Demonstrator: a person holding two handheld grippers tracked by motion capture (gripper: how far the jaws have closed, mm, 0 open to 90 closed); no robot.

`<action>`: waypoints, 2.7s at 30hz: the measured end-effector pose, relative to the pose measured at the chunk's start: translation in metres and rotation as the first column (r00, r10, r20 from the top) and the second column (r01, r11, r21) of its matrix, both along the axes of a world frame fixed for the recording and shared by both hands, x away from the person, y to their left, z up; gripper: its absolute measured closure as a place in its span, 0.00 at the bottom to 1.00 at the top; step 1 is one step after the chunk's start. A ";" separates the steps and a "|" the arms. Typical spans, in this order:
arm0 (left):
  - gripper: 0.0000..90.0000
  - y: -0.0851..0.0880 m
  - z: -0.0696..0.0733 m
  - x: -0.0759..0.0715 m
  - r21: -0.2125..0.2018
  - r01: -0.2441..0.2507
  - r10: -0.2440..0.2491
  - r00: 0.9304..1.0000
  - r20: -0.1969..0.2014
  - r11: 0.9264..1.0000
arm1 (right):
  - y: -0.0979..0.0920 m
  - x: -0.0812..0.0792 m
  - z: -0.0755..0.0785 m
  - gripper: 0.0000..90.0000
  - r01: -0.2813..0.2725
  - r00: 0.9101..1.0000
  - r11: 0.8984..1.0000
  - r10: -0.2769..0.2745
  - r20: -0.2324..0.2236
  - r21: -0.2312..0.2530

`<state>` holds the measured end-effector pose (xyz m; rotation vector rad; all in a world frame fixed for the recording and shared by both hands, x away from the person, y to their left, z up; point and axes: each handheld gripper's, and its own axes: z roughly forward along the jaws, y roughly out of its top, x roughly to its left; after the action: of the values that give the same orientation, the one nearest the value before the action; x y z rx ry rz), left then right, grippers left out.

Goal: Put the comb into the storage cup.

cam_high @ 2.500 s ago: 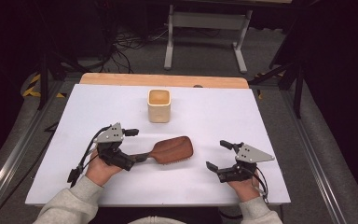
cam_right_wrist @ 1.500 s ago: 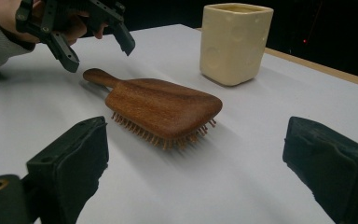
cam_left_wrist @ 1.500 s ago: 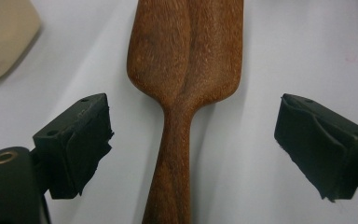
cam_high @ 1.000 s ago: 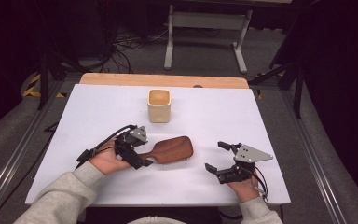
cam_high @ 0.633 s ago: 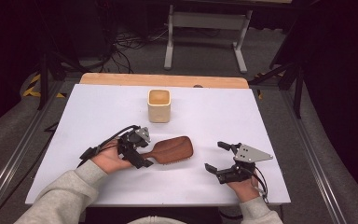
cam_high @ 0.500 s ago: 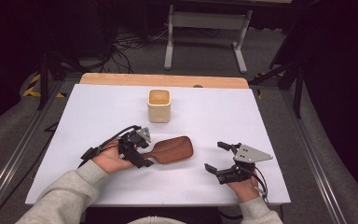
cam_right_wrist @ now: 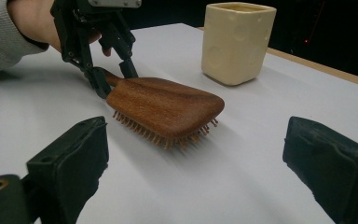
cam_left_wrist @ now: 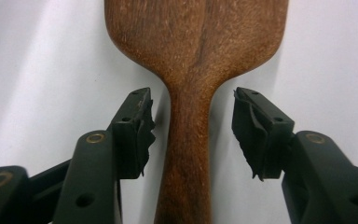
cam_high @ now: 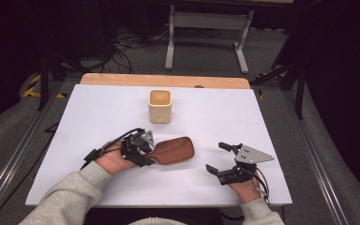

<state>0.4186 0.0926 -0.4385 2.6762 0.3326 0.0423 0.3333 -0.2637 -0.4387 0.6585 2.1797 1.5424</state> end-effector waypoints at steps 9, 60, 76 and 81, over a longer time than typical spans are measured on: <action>0.78 -0.003 -0.001 -0.001 0.030 0.006 -0.006 1.000 0.017 1.000 | 0.000 0.000 0.000 0.08 -0.001 1.000 1.000 0.001 -0.001 -0.001; 0.81 0.019 0.035 -0.035 -0.181 0.007 0.021 0.988 0.156 0.983 | 0.002 0.001 0.001 0.10 -0.009 1.000 1.000 0.009 -0.013 -0.004; 0.80 0.043 0.032 -0.061 -0.380 -0.052 0.138 0.970 0.203 0.923 | 0.005 -0.001 0.003 0.09 -0.014 1.000 1.000 0.014 -0.008 -0.011; 0.80 0.054 0.026 -0.067 -0.472 -0.073 0.191 0.959 0.207 0.879 | 0.009 -0.002 0.004 0.09 -0.021 1.000 1.000 0.020 -0.006 -0.023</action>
<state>0.3512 0.1464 -0.4128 2.1412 0.3901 0.3013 0.3314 -0.2551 -0.4351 0.6361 2.2119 1.5249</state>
